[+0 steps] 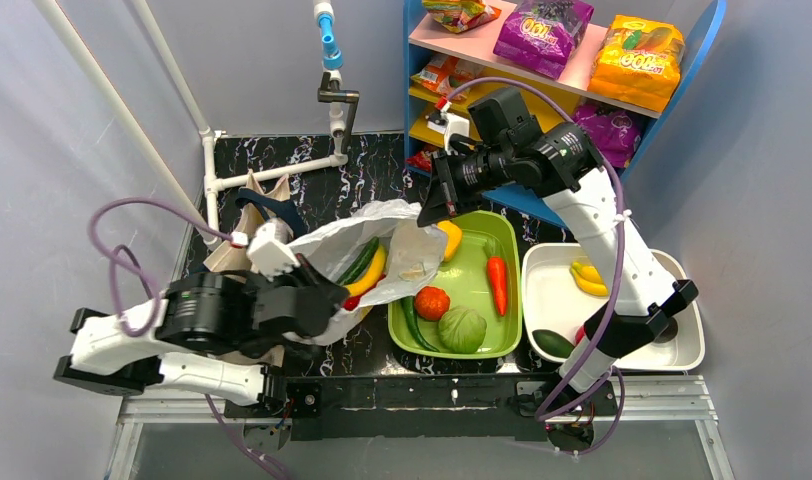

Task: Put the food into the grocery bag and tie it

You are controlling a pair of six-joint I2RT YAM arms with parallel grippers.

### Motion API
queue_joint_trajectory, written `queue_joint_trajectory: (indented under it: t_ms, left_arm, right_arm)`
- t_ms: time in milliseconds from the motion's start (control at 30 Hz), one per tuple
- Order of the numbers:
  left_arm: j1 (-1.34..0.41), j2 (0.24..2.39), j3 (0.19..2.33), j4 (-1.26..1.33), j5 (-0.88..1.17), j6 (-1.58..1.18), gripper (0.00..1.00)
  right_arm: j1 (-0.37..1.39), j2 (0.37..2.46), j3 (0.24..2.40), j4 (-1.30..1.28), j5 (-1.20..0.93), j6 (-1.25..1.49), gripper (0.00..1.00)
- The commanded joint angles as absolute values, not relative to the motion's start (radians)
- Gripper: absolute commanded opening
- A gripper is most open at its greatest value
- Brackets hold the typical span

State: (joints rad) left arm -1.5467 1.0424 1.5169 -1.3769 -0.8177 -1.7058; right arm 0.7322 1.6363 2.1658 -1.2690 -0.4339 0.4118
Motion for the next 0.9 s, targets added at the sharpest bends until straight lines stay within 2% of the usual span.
queue_joint_trajectory:
  t_ms: [0,167,433,567,700,833,867]
  left_arm:
    - [-1.549,0.923,1.471,-1.429,-0.922,-1.587,0.00]
    - [-1.548,0.779,1.429,-1.346,-0.916,-1.389,0.00]
    - [-1.549,0.626,1.409,-1.248,-0.859,-1.161,0.01]
    - [-1.549,0.573,1.387,-1.230,-0.843,-1.125,0.01]
    - [-1.549,0.512,1.381,-1.209,-0.877,-1.124,0.00]
    - [-1.548,0.466,1.391,-1.194,-0.958,-1.122,0.00]
    - [-1.548,0.459,1.396,-1.184,-0.976,-1.110,0.00]
  right_arm:
    - [0.730,1.656,2.218,-1.181,-0.610,0.395,0.01]
    - [0.737,1.700,2.213,-1.120,-0.741,0.446,0.01]
    - [0.785,1.794,2.245,-1.001,-0.837,0.539,0.01]
    - [0.801,1.867,2.381,-1.000,-0.827,0.583,0.01]
    - [0.800,1.862,2.362,-0.899,-0.781,0.653,0.01]
    - [0.797,1.843,2.333,-0.861,-0.752,0.663,0.32]
    - [0.796,1.838,2.322,-0.864,-0.752,0.650,0.37]
